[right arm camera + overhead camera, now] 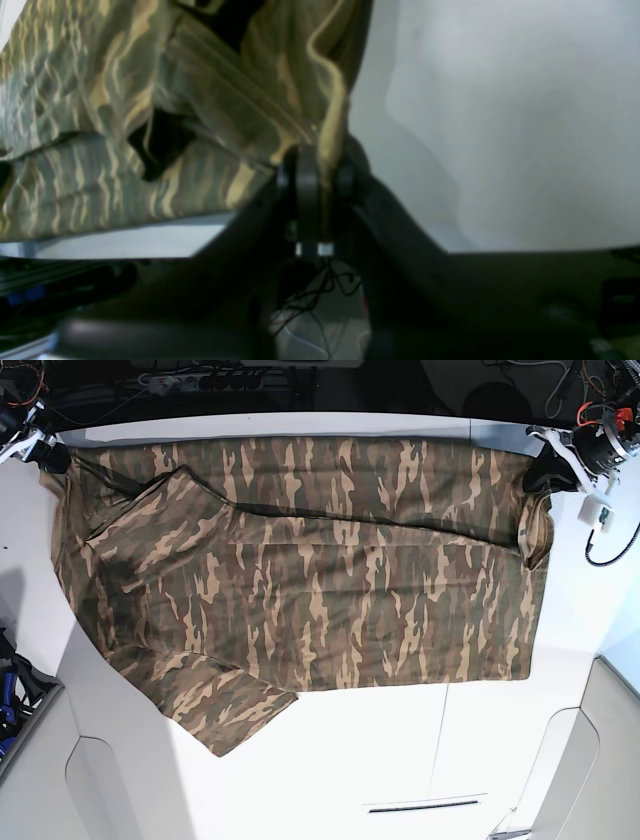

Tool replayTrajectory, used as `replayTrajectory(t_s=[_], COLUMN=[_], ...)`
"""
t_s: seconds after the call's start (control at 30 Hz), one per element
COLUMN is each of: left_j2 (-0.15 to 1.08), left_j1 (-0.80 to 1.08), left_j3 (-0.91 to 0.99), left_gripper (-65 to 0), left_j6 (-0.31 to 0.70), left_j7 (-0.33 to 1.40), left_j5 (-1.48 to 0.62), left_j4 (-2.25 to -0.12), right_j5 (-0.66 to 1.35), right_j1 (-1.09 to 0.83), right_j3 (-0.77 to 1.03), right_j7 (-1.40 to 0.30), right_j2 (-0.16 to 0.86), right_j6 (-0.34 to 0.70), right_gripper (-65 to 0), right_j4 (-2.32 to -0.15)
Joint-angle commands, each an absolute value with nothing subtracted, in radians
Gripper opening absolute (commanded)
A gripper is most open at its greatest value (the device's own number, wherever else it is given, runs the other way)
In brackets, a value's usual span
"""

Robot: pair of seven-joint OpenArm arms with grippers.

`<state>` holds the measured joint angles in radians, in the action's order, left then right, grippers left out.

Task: Fold the T-shirt properly
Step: 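Lower the held shoulders onto the table, folding the shirt in half, then open both grippers and release the folded shirt edge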

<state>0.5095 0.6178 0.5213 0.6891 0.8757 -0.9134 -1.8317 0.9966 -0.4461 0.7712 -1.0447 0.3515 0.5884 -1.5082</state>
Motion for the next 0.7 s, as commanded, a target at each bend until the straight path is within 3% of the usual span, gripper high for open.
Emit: replayTrajectory(t_s=[0.0,0.07,0.17,0.23,0.67], left_j2=[0.524,0.524,0.524,0.523,0.524], left_j1=[0.620,0.620,0.620,0.617,0.608], left_j3=[0.532,0.532,0.532,0.540,0.805], left_gripper=[-45.4,-37.2,-34.8,-34.8,-34.8], left_j6=[0.698,0.698,0.698,0.698,0.698], left_j7=[0.862,0.861,0.855,0.853,0.823], left_j5=[-0.931,-0.931,-0.931,-0.931,-1.036], left_j4=[-1.848,-1.848,-1.848,-1.848,-1.848], right_j5=[1.005,0.986,0.951,0.939,0.936], right_j1=[-0.449,-0.448,-0.446,-0.446,-0.293], right_j3=[0.781,0.781,0.782,0.784,0.905], right_j7=[-1.028,-1.016,-1.005,-0.983,-0.919], right_j2=[0.371,0.371,0.371,0.371,0.385], right_j6=[0.599,0.599,0.598,0.598,0.598], right_gripper=[-65.0,-65.0,-42.5,-32.7,-32.0], right_j4=[-1.526,-1.526,-1.526,-1.526,-1.526])
